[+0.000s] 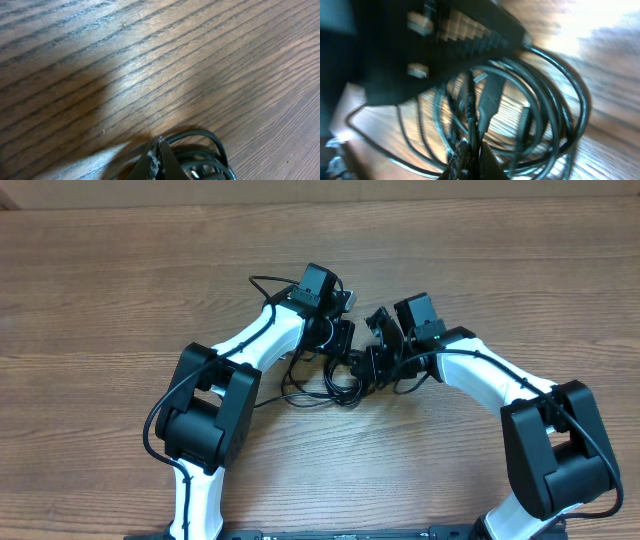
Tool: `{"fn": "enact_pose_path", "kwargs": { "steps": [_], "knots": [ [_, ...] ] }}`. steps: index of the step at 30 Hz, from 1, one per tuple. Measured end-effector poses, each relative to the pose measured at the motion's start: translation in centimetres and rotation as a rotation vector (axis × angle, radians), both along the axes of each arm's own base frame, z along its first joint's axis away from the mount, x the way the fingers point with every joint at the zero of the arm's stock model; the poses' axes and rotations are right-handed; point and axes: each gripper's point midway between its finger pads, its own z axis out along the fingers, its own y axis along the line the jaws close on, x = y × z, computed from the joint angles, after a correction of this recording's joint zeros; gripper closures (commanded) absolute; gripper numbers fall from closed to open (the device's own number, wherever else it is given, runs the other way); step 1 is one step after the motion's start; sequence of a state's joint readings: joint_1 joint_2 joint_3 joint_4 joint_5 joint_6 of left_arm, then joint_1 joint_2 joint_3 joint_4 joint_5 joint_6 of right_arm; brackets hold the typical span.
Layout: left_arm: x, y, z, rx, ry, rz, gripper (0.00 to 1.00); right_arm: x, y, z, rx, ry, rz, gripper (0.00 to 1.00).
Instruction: Untangle cables
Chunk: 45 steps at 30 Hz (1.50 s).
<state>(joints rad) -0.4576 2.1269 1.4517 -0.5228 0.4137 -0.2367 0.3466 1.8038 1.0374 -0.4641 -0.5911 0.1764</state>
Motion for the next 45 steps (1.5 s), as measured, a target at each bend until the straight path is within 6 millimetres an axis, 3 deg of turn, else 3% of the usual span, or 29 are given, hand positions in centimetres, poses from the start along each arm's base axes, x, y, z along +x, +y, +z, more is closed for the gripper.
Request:
{"fn": "enact_pose_path", "kwargs": {
  "steps": [10, 15, 20, 24, 29, 37, 45],
  "knots": [
    [0.0, 0.1, 0.0, 0.002, 0.002, 0.002, 0.96, 0.7, -0.5, 0.4, 0.019, 0.082, -0.122, 0.96],
    [0.2, 1.5, -0.5, 0.046, 0.030, 0.062, 0.96, 1.1, -1.6, -0.3, -0.038, 0.108, -0.204, 0.96],
    [0.8, 2.8, -0.4, 0.023, 0.050, 0.098, 0.87, 1.6, -2.6, -0.9, -0.093, 0.117, -0.282, 0.96],
    [0.7, 2.8, 0.1, -0.041, 0.071, 0.072, 0.83, 2.2, -3.5, -1.4, -0.137, 0.126, -0.366, 0.96],
    [-0.2, 2.1, 0.8, -0.114, 0.097, 0.008, 0.68, 2.5, -4.1, -1.6, -0.160, 0.136, -0.423, 0.96],
    [-0.8, 1.7, 1.0, -0.134, 0.112, -0.020, 0.69, 2.6, -4.3, -1.7, -0.165, 0.142, -0.446, 0.96],
    [-0.9, 1.9, -0.4, 0.003, 0.084, 0.018, 0.70, 2.6, -4.3, -1.7, -0.168, 0.142, -0.449, 0.96]
  ]
}}
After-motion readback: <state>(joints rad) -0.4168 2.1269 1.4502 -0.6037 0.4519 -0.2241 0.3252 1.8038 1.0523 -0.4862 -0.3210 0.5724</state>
